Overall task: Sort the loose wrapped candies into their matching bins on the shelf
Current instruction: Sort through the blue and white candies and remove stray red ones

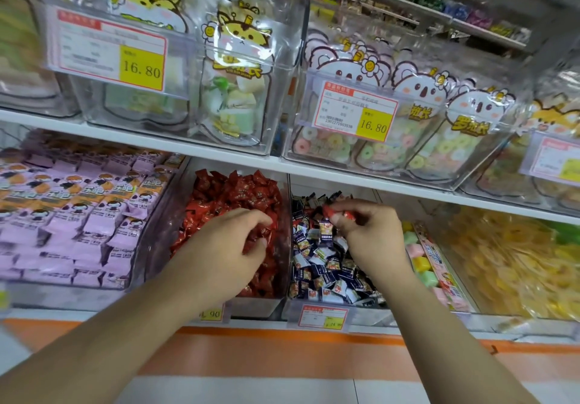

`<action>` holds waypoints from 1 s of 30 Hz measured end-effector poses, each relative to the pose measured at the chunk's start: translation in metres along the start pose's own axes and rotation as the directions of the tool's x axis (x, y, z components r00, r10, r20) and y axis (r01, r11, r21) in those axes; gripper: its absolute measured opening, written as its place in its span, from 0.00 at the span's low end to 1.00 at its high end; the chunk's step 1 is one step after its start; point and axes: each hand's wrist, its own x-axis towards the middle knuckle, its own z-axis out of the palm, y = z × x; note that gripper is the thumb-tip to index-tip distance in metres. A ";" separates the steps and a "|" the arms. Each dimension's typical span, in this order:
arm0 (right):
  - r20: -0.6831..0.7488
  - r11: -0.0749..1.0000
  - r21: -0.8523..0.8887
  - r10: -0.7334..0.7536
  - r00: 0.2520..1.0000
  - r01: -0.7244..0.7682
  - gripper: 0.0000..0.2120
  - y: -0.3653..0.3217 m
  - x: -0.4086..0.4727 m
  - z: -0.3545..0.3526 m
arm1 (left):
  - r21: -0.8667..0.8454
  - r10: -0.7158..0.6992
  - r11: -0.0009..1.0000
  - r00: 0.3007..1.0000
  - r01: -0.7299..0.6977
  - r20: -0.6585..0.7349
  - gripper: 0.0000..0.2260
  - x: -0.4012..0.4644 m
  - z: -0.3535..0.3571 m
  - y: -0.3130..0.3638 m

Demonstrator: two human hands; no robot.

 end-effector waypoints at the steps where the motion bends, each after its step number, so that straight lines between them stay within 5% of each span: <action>1: -0.001 1.000 -0.011 0.003 1.000 -0.003 0.07 0.000 -0.003 0.001 | -0.007 -0.019 1.000 1.000 0.019 -0.014 0.14 -0.001 -0.002 -0.001; 9: -0.040 0.982 0.062 0.183 0.982 -0.180 0.08 0.005 -0.015 0.000 | -0.014 -0.048 0.999 0.999 0.048 -0.005 0.08 -0.008 -0.008 0.001; 15: -0.050 0.981 0.143 0.142 0.989 -0.134 0.06 -0.018 -0.020 -0.003 | -0.057 -0.076 0.996 0.995 0.072 -0.071 0.07 -0.005 -0.011 0.004; 22: 0.301 0.977 0.204 -0.124 0.945 0.063 0.11 -0.065 -0.029 0.027 | -0.104 -0.108 0.991 0.948 0.080 -0.298 0.08 -0.004 -0.015 0.006; 25: 0.220 0.986 0.165 -0.002 0.976 -0.035 0.12 -0.048 -0.019 0.025 | -0.083 -0.073 0.995 0.971 0.055 -0.226 0.11 -0.005 -0.011 0.002; 30: 0.172 0.997 -0.072 -0.007 0.985 0.020 0.12 -0.016 -0.006 0.018 | 0.006 0.099 0.995 0.994 -0.100 0.048 0.18 -0.006 0.005 0.004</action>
